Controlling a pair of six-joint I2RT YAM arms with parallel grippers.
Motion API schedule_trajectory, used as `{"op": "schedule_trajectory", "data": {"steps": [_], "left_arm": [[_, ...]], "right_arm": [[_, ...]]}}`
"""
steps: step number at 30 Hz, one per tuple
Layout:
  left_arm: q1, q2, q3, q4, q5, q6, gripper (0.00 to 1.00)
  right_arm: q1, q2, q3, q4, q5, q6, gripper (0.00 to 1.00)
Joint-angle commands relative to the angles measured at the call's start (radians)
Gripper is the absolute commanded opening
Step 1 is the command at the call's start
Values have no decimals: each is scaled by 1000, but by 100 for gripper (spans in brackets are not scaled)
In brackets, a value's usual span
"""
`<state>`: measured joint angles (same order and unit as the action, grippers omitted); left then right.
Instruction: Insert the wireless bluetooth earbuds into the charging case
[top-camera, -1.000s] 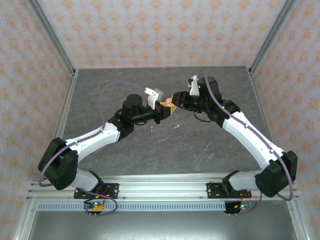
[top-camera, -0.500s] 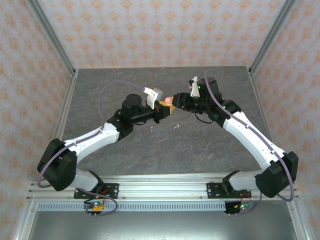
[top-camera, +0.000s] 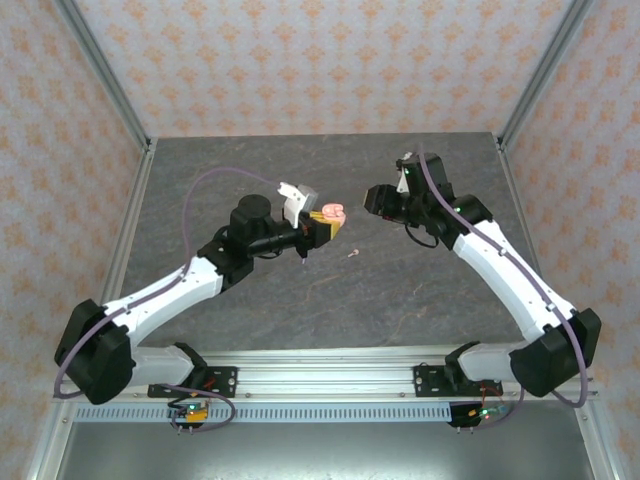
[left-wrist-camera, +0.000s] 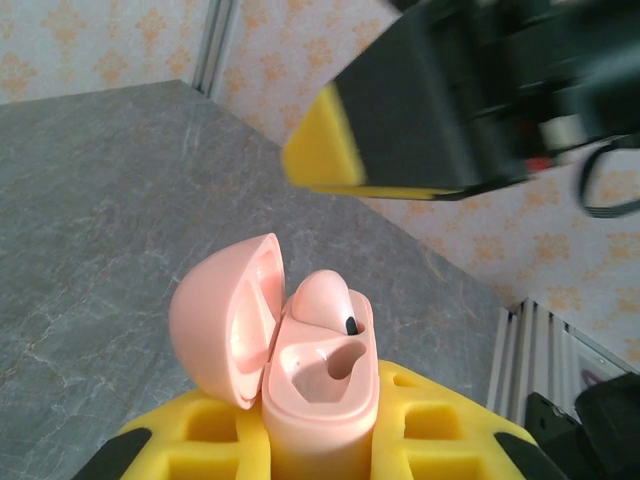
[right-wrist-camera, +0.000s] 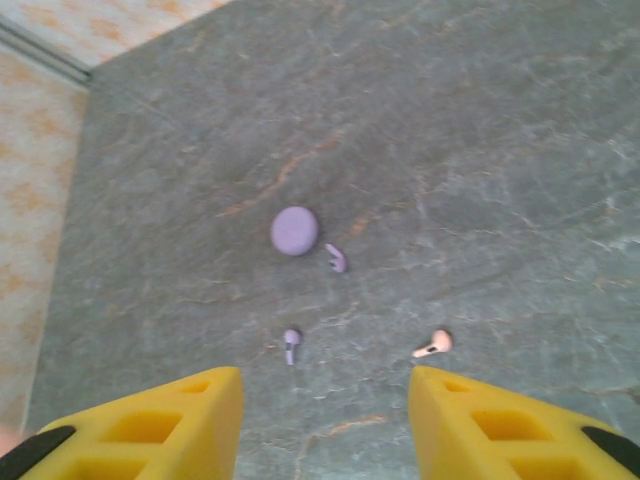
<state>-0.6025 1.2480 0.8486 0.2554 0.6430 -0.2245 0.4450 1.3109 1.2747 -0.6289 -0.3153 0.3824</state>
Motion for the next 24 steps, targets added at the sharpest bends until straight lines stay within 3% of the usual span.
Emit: {"op": "schedule_trajectory", "data": {"steps": [1, 12, 24], "left_arm": [[-3, -63, -6, -64, 52, 48, 0], [-3, -187, -6, -181, 58, 59, 0], [-3, -234, -10, -197, 43, 39, 0]], "right_arm": [[-30, 41, -34, -50, -30, -36, 48], [-33, 249, -132, 36, -215, -9, 46], [11, 439, -133, 121, -229, 45, 47]]}}
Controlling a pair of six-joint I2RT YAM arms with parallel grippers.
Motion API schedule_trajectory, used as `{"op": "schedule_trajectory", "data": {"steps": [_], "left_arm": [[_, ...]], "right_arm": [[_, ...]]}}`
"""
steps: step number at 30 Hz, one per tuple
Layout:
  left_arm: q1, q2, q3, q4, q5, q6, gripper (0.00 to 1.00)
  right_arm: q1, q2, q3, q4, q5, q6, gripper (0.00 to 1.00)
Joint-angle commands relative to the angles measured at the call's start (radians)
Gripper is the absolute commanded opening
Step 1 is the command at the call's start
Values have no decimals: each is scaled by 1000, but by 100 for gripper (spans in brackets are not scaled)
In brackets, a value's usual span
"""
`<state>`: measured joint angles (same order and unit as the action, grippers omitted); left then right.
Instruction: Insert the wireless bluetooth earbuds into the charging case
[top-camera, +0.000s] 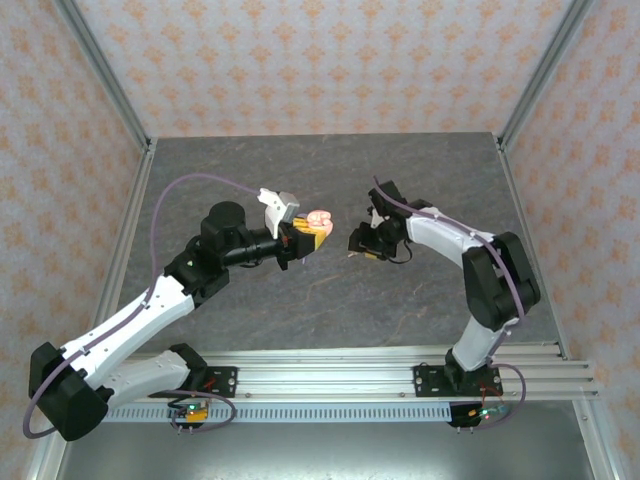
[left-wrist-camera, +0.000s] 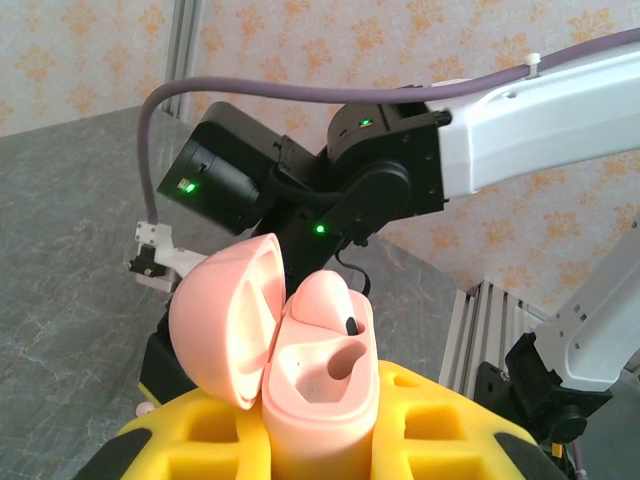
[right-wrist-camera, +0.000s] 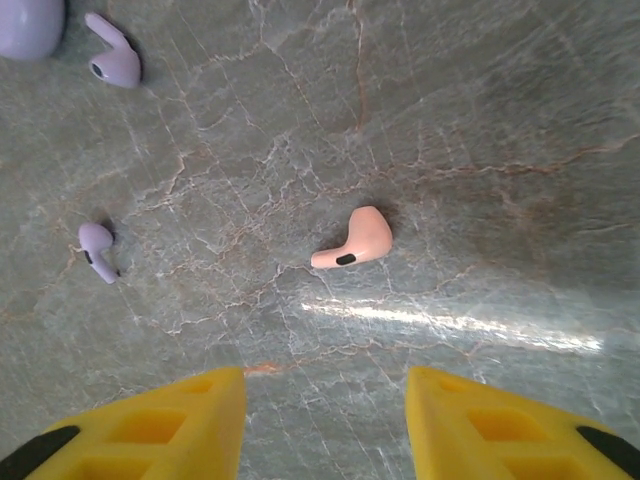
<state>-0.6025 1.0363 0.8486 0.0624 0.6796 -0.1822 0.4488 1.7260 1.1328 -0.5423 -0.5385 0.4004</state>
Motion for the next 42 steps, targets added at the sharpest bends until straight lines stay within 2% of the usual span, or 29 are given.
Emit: {"op": "schedule_trajectory", "data": {"steps": [1, 24, 42], "left_arm": [[-3, -22, -10, -3, 5, -4, 0], [-3, -19, -20, 5, -9, -10, 0], [-3, -10, -27, 17, -12, -9, 0]], "right_arm": [[8, 36, 12, 39, -5, 31, 47], [15, 191, 118, 37, 49, 46, 41], [42, 268, 231, -64, 49, -50, 37]]}}
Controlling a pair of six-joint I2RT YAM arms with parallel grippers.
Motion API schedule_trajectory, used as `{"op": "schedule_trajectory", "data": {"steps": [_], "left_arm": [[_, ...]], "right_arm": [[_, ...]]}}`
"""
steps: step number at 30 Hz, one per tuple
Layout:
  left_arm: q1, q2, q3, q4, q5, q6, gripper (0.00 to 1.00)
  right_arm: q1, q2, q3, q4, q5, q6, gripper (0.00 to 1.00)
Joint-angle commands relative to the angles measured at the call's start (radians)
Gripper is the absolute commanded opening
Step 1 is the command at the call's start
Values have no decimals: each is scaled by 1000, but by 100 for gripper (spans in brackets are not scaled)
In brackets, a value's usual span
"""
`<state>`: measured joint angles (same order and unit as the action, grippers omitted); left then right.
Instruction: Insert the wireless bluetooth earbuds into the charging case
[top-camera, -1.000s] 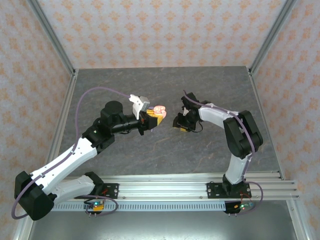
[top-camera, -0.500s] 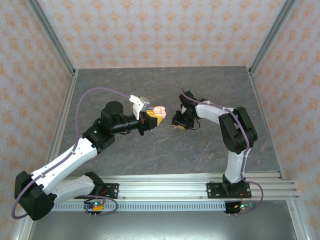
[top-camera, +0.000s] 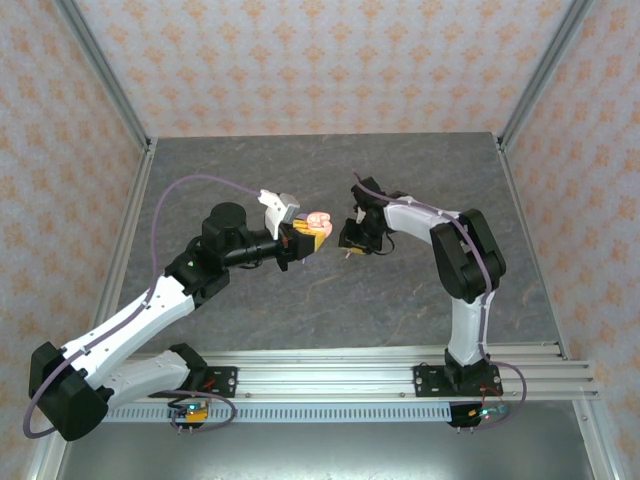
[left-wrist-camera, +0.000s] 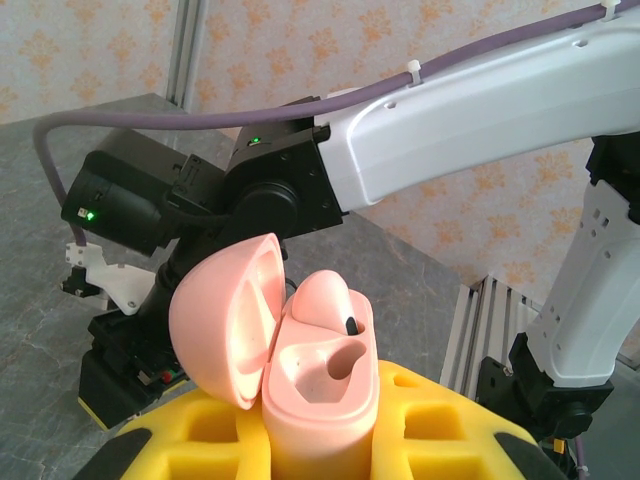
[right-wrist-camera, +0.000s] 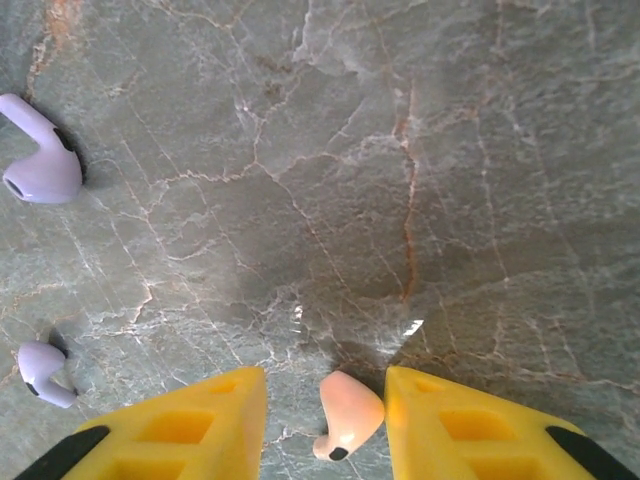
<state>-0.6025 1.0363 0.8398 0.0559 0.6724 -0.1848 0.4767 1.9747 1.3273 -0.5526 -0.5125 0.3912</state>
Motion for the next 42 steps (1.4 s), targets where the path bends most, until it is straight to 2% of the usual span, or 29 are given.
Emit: {"op": "schedule_trajectory", "data": {"steps": [1, 15, 30, 42], "left_arm": [[-3, -10, -18, 23, -7, -7, 0], [-3, -12, -27, 27, -8, -13, 0], [-3, -30, -36, 19, -22, -16, 0], [-4, -44, -51, 20, -34, -18, 0]], "right_arm": [[18, 22, 44, -64, 24, -48, 37], [33, 55, 97, -114, 28, -96, 37], [65, 60, 126, -194, 144, -117, 37], [84, 65, 147, -250, 224, -140, 30]]}}
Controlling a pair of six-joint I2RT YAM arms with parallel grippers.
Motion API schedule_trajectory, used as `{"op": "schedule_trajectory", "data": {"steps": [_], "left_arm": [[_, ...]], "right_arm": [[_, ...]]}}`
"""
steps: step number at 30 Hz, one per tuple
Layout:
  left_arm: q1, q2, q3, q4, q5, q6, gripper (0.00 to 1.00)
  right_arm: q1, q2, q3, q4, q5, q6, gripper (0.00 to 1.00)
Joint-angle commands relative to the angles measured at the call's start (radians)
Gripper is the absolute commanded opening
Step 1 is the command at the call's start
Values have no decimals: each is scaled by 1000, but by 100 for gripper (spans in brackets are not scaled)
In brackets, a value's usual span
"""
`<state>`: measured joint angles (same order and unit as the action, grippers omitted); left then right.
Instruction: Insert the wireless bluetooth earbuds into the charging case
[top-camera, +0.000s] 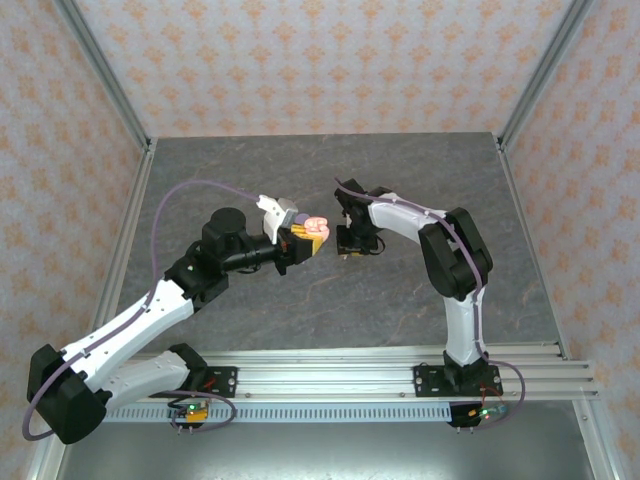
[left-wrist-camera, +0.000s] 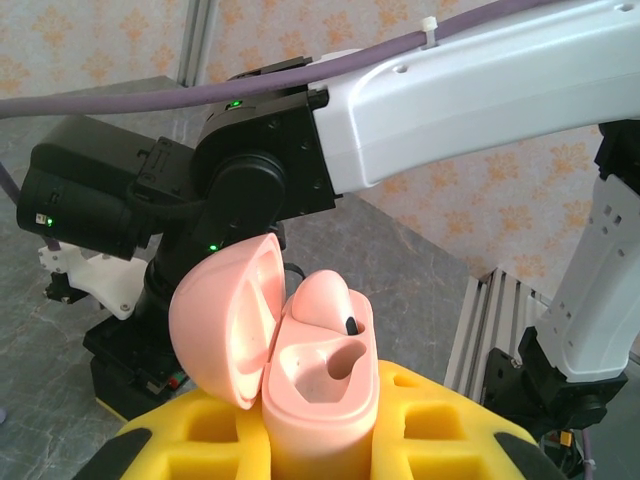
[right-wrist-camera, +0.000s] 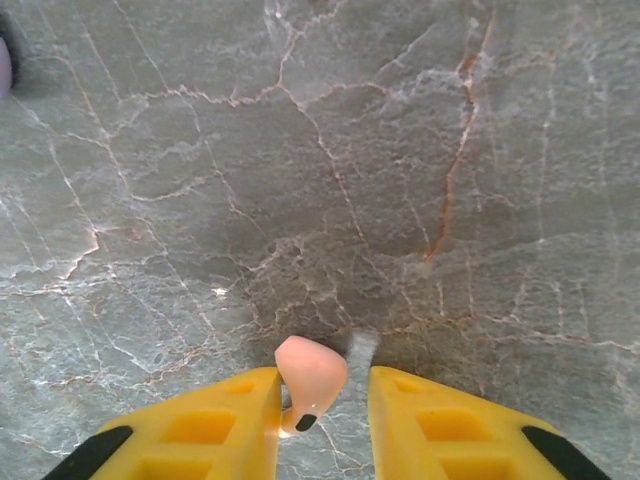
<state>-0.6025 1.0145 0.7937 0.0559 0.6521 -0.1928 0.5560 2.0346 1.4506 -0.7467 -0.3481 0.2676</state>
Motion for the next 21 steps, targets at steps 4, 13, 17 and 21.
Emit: {"op": "schedule_trajectory", "data": {"steps": [4, 13, 17, 21], "left_arm": [[-3, -24, -5, 18, -16, -10, 0], [-3, -21, -2, 18, -23, -11, 0], [-4, -19, -3, 19, -26, -11, 0], [-4, -13, 2, 18, -26, -11, 0]], "right_arm": [[5, 3, 25, -60, 62, -26, 26], [5, -1, 47, -104, 102, -68, 28], [5, -7, 52, -124, 111, -91, 29], [5, -7, 53, -143, 120, -110, 29]]}}
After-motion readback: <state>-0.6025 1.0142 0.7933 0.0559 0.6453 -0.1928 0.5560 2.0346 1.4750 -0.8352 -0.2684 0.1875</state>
